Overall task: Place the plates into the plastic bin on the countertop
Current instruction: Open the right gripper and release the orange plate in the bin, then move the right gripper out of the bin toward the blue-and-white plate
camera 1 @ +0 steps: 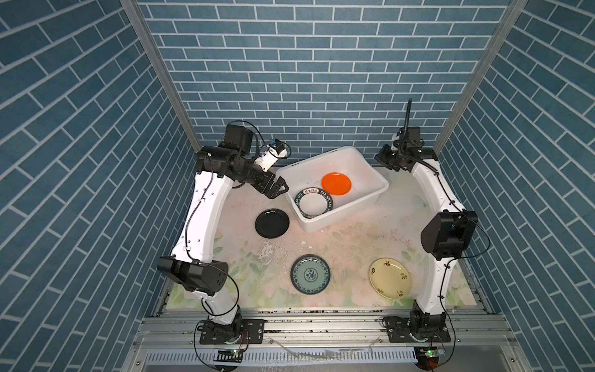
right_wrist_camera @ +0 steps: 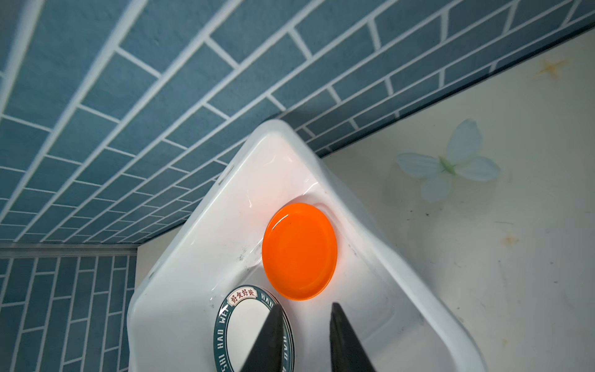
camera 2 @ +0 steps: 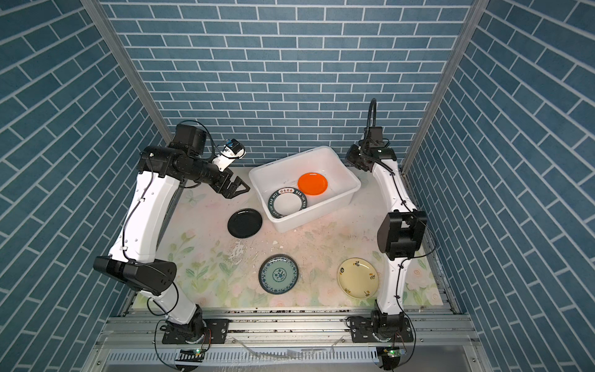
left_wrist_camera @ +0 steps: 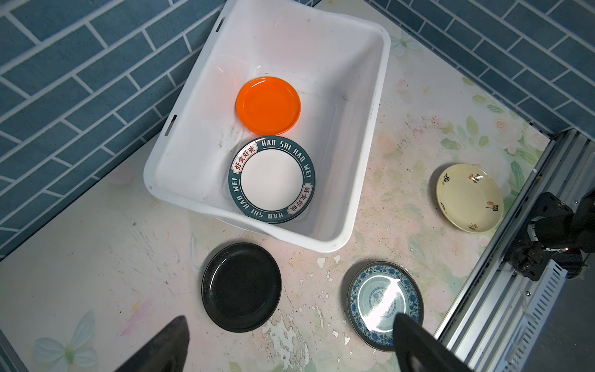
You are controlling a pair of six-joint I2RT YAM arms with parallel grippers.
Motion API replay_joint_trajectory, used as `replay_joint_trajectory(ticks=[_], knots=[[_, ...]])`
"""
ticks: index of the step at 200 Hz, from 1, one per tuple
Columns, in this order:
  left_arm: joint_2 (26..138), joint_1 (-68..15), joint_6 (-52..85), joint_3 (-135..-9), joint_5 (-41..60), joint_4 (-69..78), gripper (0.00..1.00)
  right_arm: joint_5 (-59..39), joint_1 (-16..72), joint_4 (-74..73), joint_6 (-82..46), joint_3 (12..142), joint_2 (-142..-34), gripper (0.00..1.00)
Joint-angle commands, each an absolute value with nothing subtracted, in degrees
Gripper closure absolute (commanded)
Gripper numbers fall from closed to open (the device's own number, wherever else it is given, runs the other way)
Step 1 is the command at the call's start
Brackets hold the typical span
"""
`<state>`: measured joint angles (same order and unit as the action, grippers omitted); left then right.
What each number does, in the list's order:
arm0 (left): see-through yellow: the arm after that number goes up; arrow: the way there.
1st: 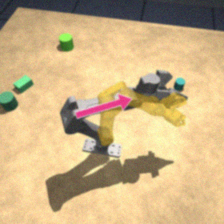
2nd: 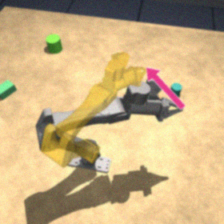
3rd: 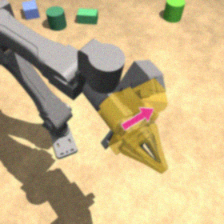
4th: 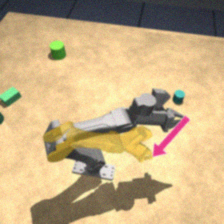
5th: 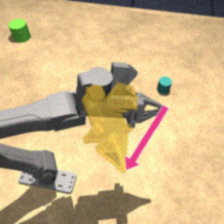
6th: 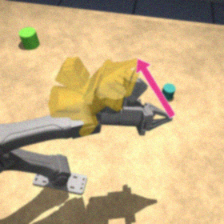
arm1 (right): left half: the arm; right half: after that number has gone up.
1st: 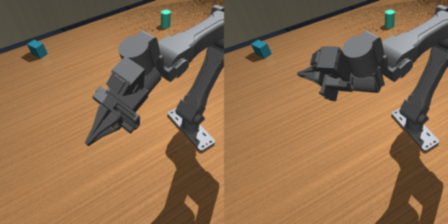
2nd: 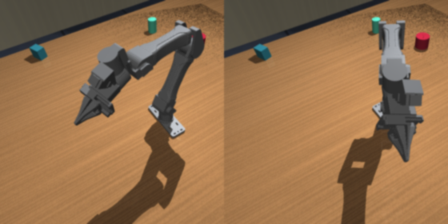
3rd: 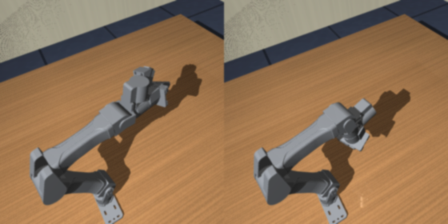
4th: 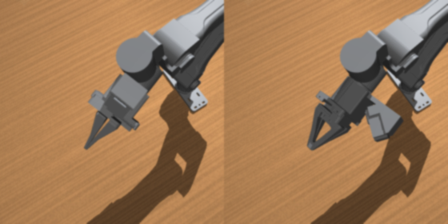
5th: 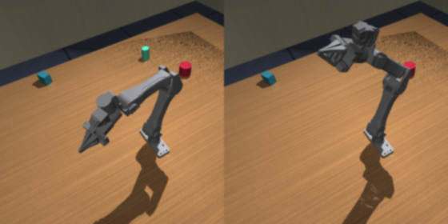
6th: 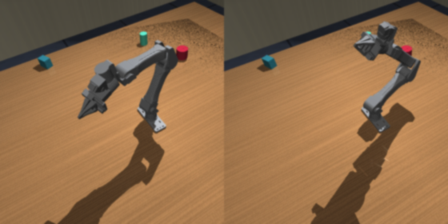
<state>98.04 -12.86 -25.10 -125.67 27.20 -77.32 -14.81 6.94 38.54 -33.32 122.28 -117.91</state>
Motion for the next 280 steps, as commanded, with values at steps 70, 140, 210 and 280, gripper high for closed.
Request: replay_joint_trajectory(ticks=[70, 140, 210, 280], knots=[[96.94, -12.48, -23.59, -124.62, 28.86, -77.16, 0.01, -35.88, 7.30, 35.85, -30.12, 89.66, -91.44, 0.74], [98.85, -12.48, -25.64, -125.12, 32.43, -76.60, 0.00, -42.24, 12.99, 45.29, -31.51, 67.94, -72.99, 0.70], [100.71, -12.53, -21.95, -125.87, 36.21, -74.02, 0.00, -36.19, 27.79, 32.60, -44.12, 45.97, -61.68, 0.67], [101.16, -14.96, -23.29, -126.52, 37.89, -75.15, 0.00, -30.30, 39.60, 19.98, -45.71, 40.63, -72.61, 0.67]])
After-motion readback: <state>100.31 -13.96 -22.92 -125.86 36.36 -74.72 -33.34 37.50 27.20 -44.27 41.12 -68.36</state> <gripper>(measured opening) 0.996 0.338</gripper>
